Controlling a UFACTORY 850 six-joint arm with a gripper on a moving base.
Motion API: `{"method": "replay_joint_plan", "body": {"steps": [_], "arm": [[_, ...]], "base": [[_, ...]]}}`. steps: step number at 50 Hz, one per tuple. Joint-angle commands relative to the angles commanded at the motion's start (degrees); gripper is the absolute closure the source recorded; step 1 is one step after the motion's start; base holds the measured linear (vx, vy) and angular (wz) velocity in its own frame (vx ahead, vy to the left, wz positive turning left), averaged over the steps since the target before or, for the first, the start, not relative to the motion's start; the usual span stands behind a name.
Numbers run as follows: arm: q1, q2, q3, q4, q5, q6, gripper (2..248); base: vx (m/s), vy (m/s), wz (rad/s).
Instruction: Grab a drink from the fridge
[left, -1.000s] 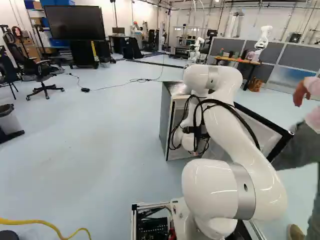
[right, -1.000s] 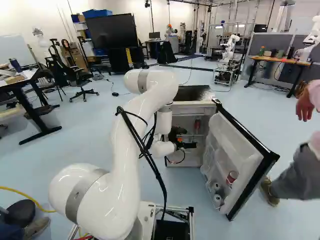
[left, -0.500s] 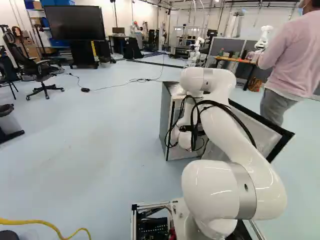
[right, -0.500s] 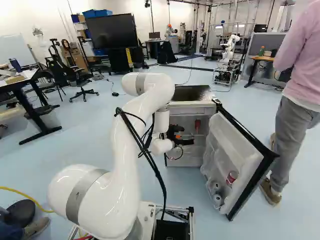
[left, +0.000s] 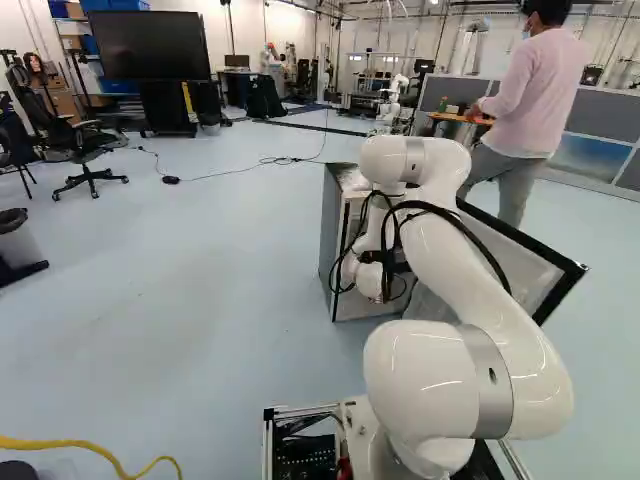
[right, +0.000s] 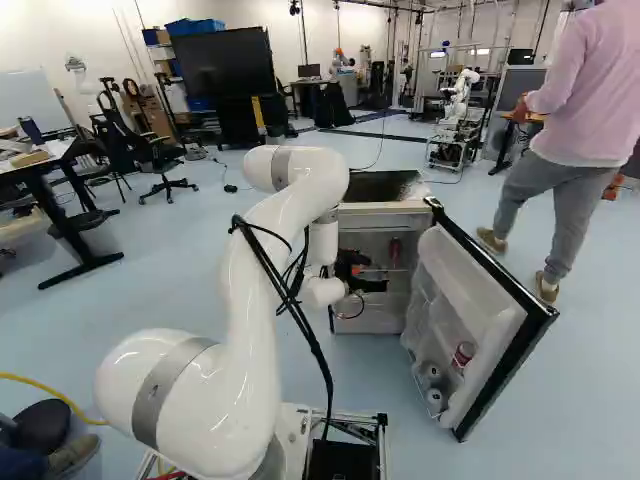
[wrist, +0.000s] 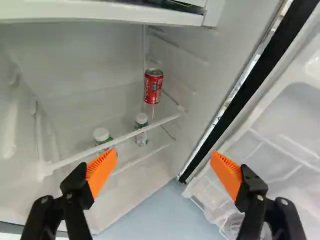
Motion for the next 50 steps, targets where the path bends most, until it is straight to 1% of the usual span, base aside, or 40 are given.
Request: {"method": "replay_joint_plan", "body": {"steps": [4, 11, 25, 50], "arm": [[0.0, 0.0, 0.0, 0.0, 0.0, 1.1, 3], [0.0, 0.0, 0.0, 0.0, 0.0, 1.7, 3], [0.1, -0.4, -0.8, 0.0, 0.0, 1.9, 3], [0.4, -2.0, -4.1, 0.0, 0.0, 1.9, 3]], "base": [[0.000, 0.000, 0.000], [0.000, 0.000, 0.000], [0.000, 0.000, 0.000], [0.000, 0.000, 0.000]]}}
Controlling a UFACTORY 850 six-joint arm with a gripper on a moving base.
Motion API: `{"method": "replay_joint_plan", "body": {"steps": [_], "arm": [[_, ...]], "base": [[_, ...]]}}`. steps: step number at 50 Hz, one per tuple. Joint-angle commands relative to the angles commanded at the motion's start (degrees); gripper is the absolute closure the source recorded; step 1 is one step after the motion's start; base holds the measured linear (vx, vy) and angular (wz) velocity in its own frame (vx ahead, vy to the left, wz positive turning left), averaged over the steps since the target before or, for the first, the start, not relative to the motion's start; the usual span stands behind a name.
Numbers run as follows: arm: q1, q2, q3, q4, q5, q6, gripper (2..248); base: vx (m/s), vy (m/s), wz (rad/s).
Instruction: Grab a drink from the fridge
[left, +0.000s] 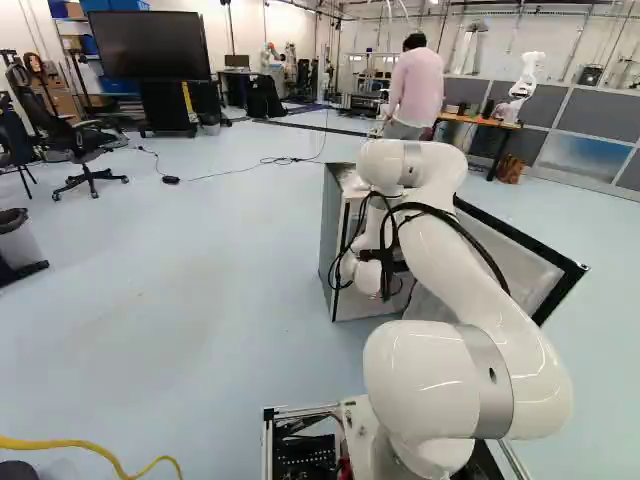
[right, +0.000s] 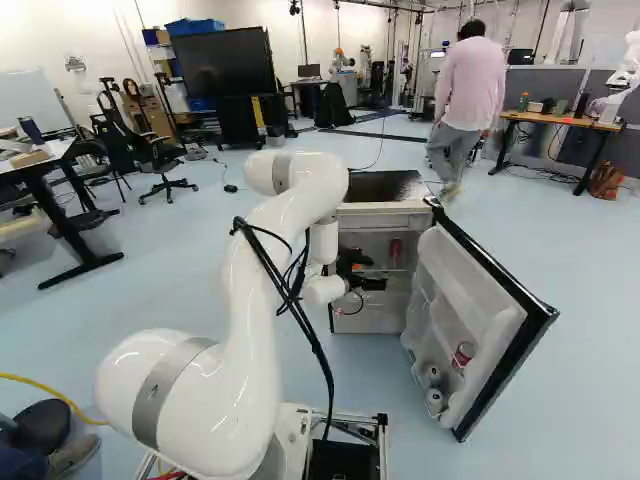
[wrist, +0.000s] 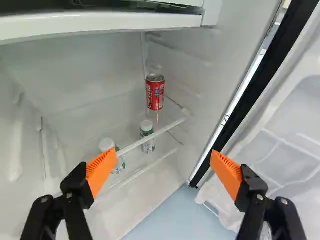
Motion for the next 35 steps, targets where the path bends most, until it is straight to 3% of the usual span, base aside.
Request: {"method": "replay_joint_plan", "body": {"steps": [35], "arm": [[0.0, -2.9, -5.8, 0.0, 0.0, 0.0, 3]], "base": [[0.000, 0.000, 0.000]]}}
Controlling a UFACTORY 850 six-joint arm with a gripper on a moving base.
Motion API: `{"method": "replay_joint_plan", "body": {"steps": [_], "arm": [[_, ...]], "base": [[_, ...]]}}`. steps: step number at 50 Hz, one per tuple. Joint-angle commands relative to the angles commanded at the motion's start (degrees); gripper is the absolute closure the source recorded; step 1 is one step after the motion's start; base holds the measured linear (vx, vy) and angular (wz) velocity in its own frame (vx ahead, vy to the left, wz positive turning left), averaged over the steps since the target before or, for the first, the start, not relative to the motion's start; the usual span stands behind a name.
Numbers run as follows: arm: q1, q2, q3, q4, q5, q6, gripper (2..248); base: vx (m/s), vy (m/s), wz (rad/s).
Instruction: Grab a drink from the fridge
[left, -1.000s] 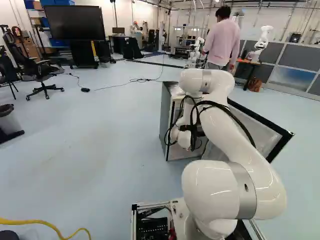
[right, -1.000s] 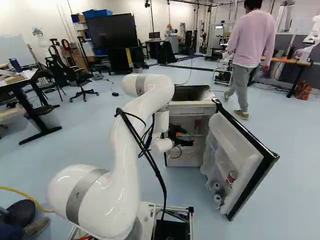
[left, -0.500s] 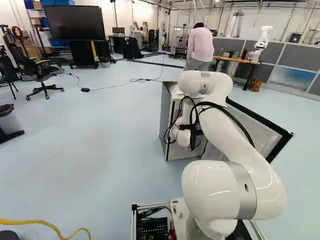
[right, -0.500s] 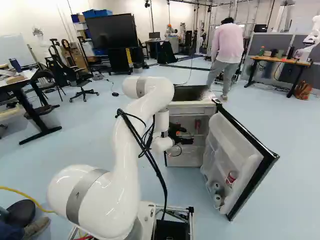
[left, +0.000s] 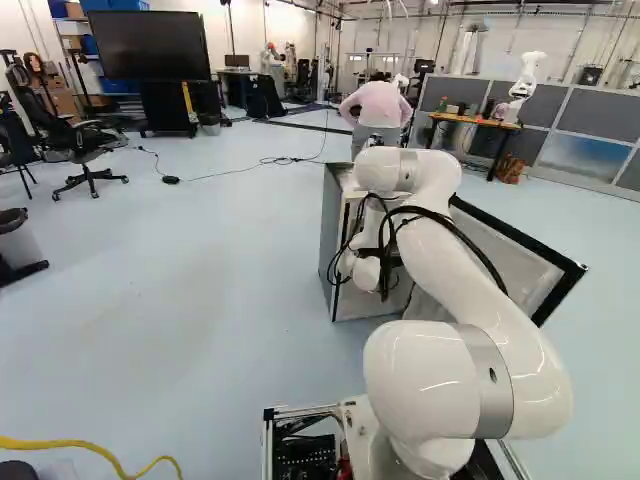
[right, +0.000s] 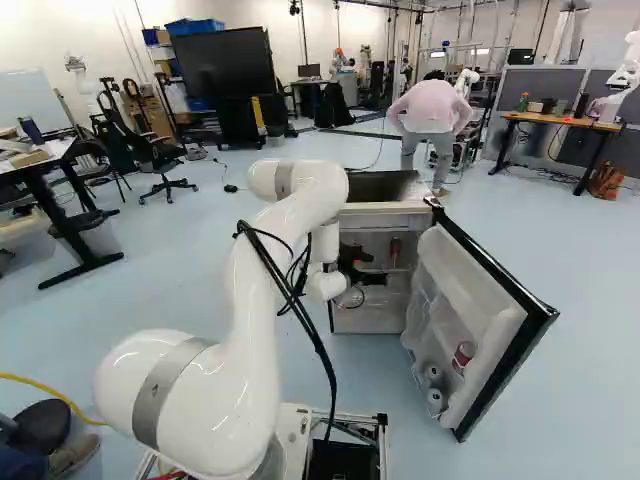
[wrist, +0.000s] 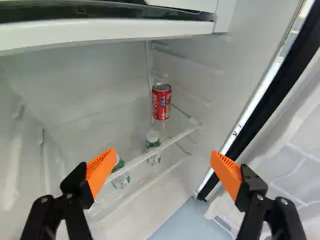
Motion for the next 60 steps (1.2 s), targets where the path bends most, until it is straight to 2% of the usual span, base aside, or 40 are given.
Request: {"method": "replay_joint_plan", "body": {"steps": [28, 60], "arm": [[-1.6, -1.4, -2.8, -0.8, 0.0, 0.0, 3], [-4.3, -3.2, -6.3, -8.9, 0.0, 0.0, 3]], "base": [[0.000, 0.000, 0.000], [0.000, 0.000, 0.000]]}}
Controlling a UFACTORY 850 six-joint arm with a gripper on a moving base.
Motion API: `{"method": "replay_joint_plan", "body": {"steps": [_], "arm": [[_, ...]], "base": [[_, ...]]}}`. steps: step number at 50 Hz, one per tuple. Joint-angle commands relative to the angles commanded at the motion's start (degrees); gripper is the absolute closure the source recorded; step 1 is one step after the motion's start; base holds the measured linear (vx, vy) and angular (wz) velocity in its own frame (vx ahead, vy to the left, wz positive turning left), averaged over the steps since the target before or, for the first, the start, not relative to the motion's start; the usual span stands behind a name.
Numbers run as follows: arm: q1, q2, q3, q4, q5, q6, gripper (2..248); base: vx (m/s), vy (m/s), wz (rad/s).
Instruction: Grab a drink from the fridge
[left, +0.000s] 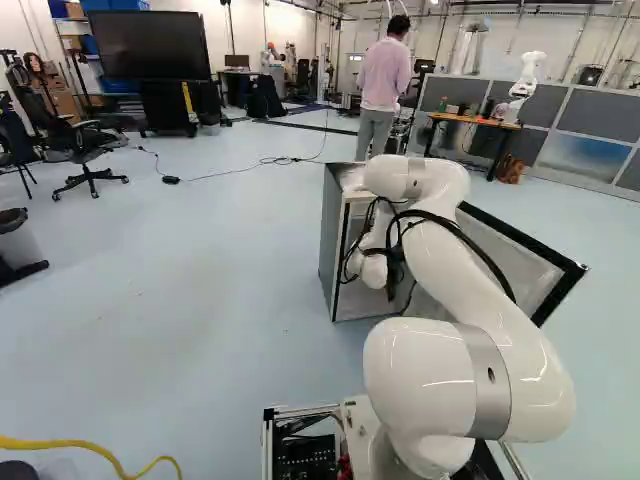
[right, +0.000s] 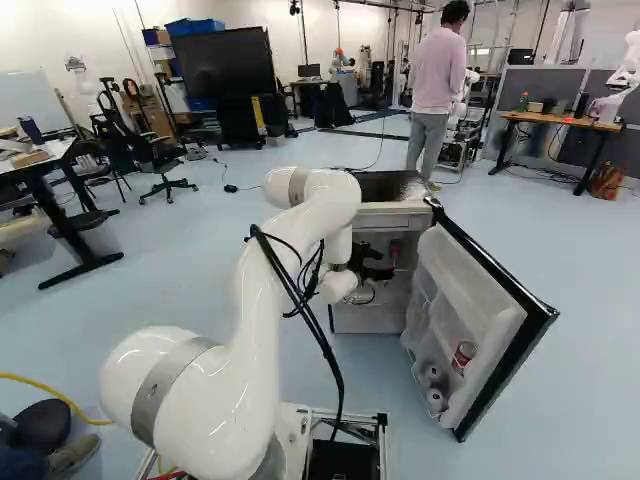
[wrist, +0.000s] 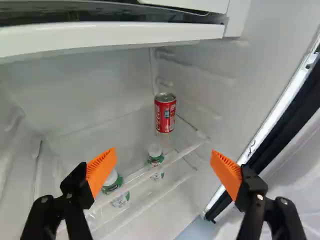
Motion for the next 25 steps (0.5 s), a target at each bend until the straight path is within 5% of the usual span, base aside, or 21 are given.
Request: {"method": "replay_joint_plan", "body": {"steps": [25], "arm": [[-2.3, -2.6, -4.9, -5.6, 0.0, 0.0, 3]], "base": [[0.000, 0.000, 0.000]]}}
